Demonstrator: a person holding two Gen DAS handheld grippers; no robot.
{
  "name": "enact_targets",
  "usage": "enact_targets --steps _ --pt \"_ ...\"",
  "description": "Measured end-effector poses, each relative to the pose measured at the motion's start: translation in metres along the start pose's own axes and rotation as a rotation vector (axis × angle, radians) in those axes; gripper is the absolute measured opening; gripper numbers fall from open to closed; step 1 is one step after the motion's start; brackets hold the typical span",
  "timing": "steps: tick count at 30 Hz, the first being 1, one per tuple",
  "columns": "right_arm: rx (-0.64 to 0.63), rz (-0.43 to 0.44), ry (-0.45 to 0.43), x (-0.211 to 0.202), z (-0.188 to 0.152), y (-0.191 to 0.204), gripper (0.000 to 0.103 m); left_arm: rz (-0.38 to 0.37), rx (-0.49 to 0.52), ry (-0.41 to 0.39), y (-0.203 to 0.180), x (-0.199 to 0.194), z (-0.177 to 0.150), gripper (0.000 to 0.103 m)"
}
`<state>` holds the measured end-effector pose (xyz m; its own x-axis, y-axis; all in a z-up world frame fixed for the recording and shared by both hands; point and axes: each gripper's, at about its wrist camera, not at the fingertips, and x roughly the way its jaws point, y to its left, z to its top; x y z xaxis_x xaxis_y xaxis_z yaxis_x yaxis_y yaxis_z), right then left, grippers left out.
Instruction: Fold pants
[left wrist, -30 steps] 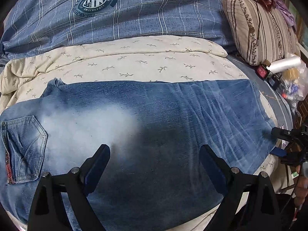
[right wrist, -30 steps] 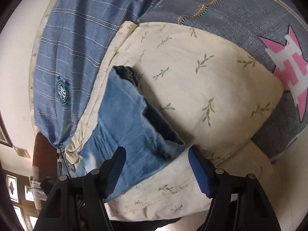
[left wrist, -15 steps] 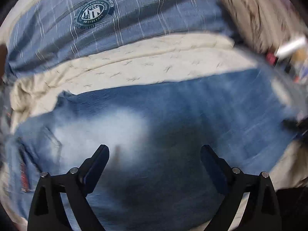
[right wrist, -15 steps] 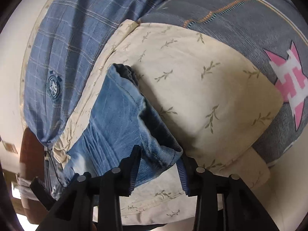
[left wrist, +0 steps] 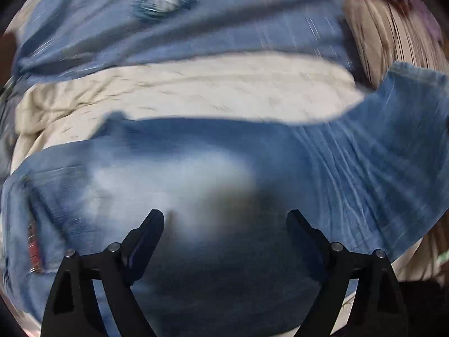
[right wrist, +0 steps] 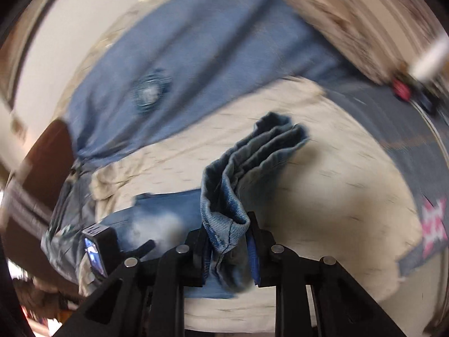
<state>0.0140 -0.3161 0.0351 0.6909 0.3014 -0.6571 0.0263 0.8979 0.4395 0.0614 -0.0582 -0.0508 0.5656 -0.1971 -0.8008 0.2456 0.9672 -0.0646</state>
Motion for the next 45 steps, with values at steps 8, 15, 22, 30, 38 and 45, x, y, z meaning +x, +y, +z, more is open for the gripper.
enact_targets --steps 8,15,22,30,38,45 --pt "-0.220 0.168 0.100 0.063 -0.055 0.127 0.024 0.072 -0.320 -0.124 0.134 -0.076 -0.023 0.090" --pt "-0.184 0.194 0.287 0.152 -0.113 0.120 0.036 0.098 -0.425 -0.085 0.177 -0.079 -0.047 0.090" --pt "-0.097 0.355 0.210 0.097 -0.096 0.099 0.081 -0.038 -0.337 -0.152 0.133 -0.096 -0.012 0.090" --pt "0.186 0.387 0.157 0.084 -0.091 0.007 0.081 -0.012 -0.102 0.051 0.048 -0.023 0.001 0.090" --pt "0.094 0.408 0.229 0.087 -0.093 0.005 0.081 -0.053 -0.162 0.048 0.060 -0.016 0.000 0.086" --pt "0.029 0.393 0.247 0.095 -0.103 0.010 0.081 -0.154 -0.224 0.086 0.068 0.003 0.039 0.056"
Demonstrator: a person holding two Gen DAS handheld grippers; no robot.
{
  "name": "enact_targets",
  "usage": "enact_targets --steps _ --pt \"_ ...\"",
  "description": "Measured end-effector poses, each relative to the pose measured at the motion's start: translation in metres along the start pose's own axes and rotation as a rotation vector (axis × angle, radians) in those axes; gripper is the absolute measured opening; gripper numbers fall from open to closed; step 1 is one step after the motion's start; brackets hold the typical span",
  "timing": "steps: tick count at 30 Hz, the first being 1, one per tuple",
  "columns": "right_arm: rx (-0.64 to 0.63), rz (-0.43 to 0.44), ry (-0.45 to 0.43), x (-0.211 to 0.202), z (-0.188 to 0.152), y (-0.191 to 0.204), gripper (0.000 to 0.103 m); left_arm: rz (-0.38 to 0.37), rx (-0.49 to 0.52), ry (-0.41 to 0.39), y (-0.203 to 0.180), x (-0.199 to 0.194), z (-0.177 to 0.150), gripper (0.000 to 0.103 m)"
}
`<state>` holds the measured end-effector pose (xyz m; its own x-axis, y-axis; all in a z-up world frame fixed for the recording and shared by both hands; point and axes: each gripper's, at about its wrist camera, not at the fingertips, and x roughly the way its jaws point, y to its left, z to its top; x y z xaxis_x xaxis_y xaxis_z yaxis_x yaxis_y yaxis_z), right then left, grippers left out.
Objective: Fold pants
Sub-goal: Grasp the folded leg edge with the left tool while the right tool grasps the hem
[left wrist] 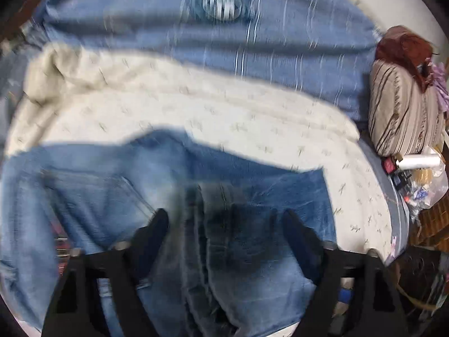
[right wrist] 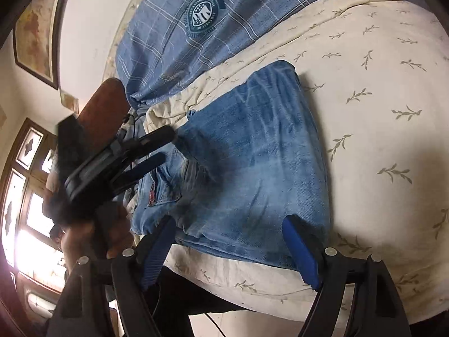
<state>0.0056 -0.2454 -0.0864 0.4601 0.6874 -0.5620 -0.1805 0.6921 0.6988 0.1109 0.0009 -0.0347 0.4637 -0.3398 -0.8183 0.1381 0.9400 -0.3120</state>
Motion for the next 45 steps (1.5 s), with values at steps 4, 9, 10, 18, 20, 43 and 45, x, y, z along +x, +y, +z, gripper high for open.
enact_targets --steps 4,9,10,18,20,43,45 --pt "-0.020 0.006 -0.004 0.004 -0.001 0.003 0.081 0.015 -0.045 0.040 0.007 0.018 0.004 0.031" --pt "-0.039 0.000 0.004 0.009 -0.001 0.005 0.081 0.182 0.083 -0.062 -0.007 0.011 0.019 0.003" --pt "-0.051 -0.011 0.005 0.010 -0.002 0.007 0.081 0.256 0.126 -0.071 -0.010 0.017 0.018 0.003" --pt "-0.045 -0.009 -0.005 0.011 -0.003 0.010 0.081 0.233 0.051 -0.057 0.012 0.011 0.017 0.004" --pt "-0.015 0.011 -0.009 0.010 -0.001 0.006 0.081 0.110 0.060 -0.109 0.002 -0.013 0.011 0.008" --pt "-0.015 -0.237 -0.025 0.035 0.126 -0.014 0.020 0.119 0.210 0.010 -0.019 0.006 -0.037 0.028" --pt "-0.073 -0.324 -0.008 0.043 0.121 -0.011 0.020 0.073 0.191 -0.070 -0.024 -0.010 -0.027 0.028"
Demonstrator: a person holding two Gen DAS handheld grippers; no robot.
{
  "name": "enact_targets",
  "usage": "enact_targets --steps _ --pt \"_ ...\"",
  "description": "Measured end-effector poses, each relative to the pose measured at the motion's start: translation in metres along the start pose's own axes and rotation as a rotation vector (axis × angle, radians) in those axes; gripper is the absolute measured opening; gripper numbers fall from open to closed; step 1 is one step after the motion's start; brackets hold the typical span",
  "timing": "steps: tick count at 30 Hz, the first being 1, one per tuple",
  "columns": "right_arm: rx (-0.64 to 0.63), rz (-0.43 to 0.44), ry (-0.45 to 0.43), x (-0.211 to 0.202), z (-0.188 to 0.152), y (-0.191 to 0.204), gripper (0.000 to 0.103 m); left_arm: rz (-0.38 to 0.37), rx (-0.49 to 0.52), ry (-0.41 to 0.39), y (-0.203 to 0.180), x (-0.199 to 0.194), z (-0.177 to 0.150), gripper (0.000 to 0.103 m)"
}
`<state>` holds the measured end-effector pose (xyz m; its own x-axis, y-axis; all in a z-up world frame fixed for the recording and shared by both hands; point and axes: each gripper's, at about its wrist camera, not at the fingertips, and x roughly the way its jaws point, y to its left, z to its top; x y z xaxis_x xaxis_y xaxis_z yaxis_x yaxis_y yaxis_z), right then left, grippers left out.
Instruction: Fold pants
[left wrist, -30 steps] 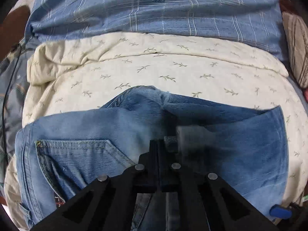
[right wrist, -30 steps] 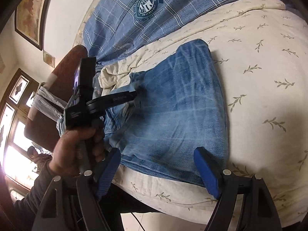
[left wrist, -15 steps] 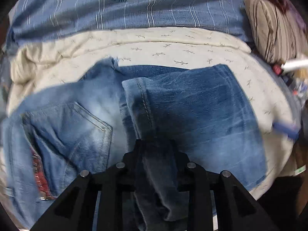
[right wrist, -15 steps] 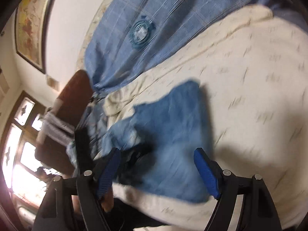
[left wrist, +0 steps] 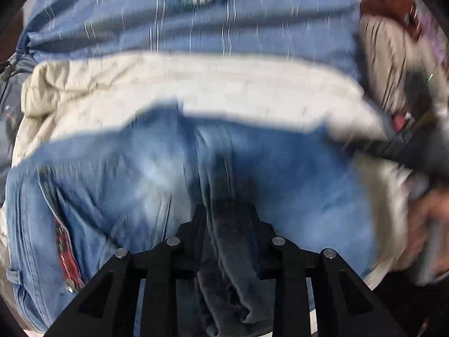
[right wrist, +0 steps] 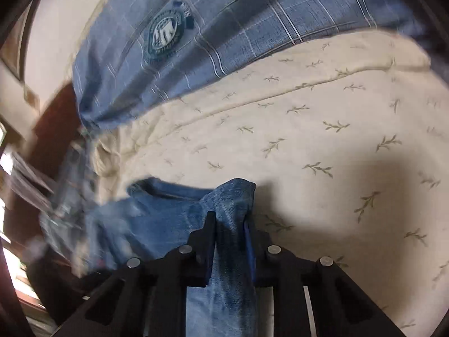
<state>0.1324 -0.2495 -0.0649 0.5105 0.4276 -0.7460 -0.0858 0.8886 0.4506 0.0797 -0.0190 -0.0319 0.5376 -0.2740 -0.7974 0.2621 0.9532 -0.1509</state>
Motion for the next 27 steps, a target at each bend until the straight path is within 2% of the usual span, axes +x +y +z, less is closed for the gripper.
enact_targets --steps 1,3,4,6,7,8,9,10,12,15,16,19,20,21,22,23,24,26,27 --pt "0.013 -0.034 0.030 0.013 -0.002 -0.006 0.019 -0.008 0.007 -0.044 -0.003 -0.007 0.006 0.028" --pt "0.059 0.010 0.011 0.011 -0.003 -0.016 0.019 0.002 0.031 -0.111 -0.012 -0.013 0.020 0.035" --pt "0.057 0.006 0.012 0.011 -0.003 -0.016 0.019 0.016 0.036 -0.094 -0.014 -0.003 0.028 0.038" --pt "0.043 -0.013 0.019 0.011 -0.002 -0.010 0.020 0.087 0.016 0.052 -0.010 0.040 0.038 0.038" --pt "0.055 -0.007 0.017 0.009 -0.002 -0.011 0.025 0.115 -0.002 0.118 -0.004 0.059 0.038 0.038" --pt "0.078 0.008 0.018 0.007 -0.003 -0.013 0.035 0.122 -0.008 0.095 -0.001 0.064 0.039 0.040" --pt "0.093 0.008 0.025 0.003 -0.004 -0.014 0.040 0.143 0.015 0.100 -0.004 0.063 0.040 0.040" --pt "0.094 0.004 0.013 -0.007 -0.007 -0.015 0.050 0.158 0.027 0.105 -0.007 0.062 0.040 0.040" --pt "0.089 0.017 -0.035 -0.030 -0.014 -0.014 0.051 0.168 0.035 0.106 -0.008 0.063 0.039 0.041" --pt "0.110 0.148 -0.060 -0.062 -0.027 -0.006 0.051 0.157 0.034 0.099 -0.006 0.061 0.038 0.041" --pt "0.120 0.198 -0.040 -0.066 -0.035 -0.003 0.051 0.152 0.032 0.100 -0.005 0.060 0.038 0.041" --pt "0.137 0.240 0.065 -0.057 -0.063 -0.002 0.050 0.140 0.023 0.102 -0.004 0.058 0.038 0.041" --pt "0.131 0.221 0.121 -0.044 -0.073 -0.004 0.045 0.138 0.024 0.100 -0.003 0.058 0.037 0.041" --pt "0.126 0.183 0.165 -0.032 -0.080 -0.009 0.033 0.142 0.026 0.099 -0.006 0.059 0.037 0.041" --pt "0.154 0.159 0.152 -0.028 -0.084 -0.019 0.006 0.143 0.027 0.096 -0.006 0.058 0.037 0.041" --pt "0.216 0.160 0.152 -0.031 -0.083 -0.028 0.004 0.142 0.025 0.095 -0.006 0.059 0.037 0.041" --pt "0.250 0.171 0.145 -0.036 -0.082 -0.031 0.008 0.141 0.023 0.095 -0.005 0.058 0.037 0.041" --pt "0.187 0.154 0.098 -0.054 -0.078 -0.015 0.011 0.145 0.024 0.094 -0.006 0.058 0.037 0.041" --pt "0.166 0.183 0.088 -0.062 -0.078 -0.007 0.011 0.145 0.023 0.093 -0.005 0.059 0.037 0.041"
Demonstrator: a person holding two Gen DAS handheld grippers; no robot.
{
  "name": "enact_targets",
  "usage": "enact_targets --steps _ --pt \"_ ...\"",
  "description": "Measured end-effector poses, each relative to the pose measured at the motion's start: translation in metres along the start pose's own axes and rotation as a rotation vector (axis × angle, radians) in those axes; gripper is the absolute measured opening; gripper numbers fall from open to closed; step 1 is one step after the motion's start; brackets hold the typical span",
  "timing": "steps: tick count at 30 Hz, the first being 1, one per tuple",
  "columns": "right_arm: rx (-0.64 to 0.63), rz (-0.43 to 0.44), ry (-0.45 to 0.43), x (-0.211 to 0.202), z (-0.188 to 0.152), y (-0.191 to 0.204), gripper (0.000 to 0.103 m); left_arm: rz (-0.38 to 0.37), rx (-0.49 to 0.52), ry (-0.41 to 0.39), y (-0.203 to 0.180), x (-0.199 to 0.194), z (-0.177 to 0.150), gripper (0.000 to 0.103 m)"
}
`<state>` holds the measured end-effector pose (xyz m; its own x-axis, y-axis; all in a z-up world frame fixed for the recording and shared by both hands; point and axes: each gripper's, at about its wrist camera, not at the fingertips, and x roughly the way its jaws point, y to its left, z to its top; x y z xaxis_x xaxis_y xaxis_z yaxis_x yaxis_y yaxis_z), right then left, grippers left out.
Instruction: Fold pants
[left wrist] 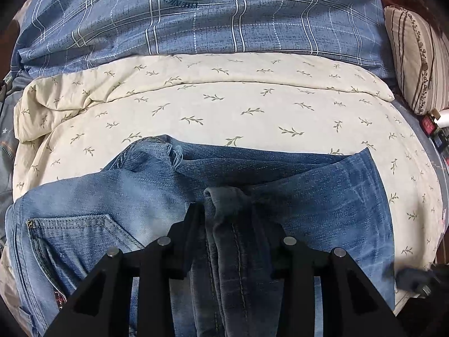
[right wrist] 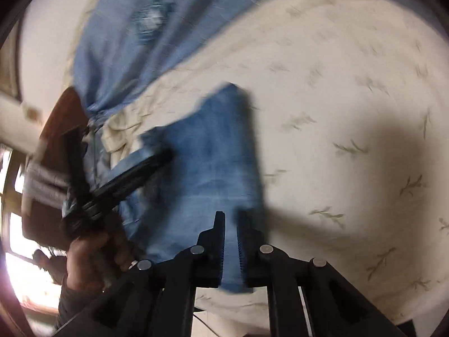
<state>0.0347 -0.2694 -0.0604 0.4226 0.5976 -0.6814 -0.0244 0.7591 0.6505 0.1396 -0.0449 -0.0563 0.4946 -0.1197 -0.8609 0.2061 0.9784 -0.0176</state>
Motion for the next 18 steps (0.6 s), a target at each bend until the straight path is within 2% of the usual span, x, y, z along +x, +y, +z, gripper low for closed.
enact_targets --steps 2,3,5,7,9,10,14,18 --pt "-0.031 0.070 -0.009 -0.005 -0.008 0.015 0.013 0.000 -0.001 -0.001 0.000 0.000 0.000 0.041" --pt "-0.053 0.058 -0.003 -0.002 -0.012 0.019 0.014 0.000 0.001 -0.003 0.000 0.000 0.000 0.041" --pt "-0.076 -0.025 0.107 0.027 -0.021 0.012 0.013 -0.003 0.001 -0.001 0.000 0.000 -0.001 0.041" --pt "0.017 0.022 0.108 0.032 -0.021 -0.007 0.006 -0.006 0.005 -0.005 0.000 -0.001 -0.002 0.041" --pt "0.018 -0.001 0.090 0.019 -0.015 -0.001 0.011 -0.006 0.007 -0.006 0.000 0.000 -0.002 0.041" --pt "-0.019 -0.032 0.067 0.011 -0.011 0.008 0.013 -0.005 0.007 -0.006 -0.001 0.000 -0.002 0.041" --pt "-0.079 0.002 -0.002 -0.008 0.022 0.031 0.013 -0.003 0.005 -0.010 -0.001 -0.001 -0.002 0.041" --pt "-0.081 0.012 -0.022 0.015 0.067 0.036 0.013 -0.011 -0.002 -0.009 0.000 -0.001 -0.002 0.041"
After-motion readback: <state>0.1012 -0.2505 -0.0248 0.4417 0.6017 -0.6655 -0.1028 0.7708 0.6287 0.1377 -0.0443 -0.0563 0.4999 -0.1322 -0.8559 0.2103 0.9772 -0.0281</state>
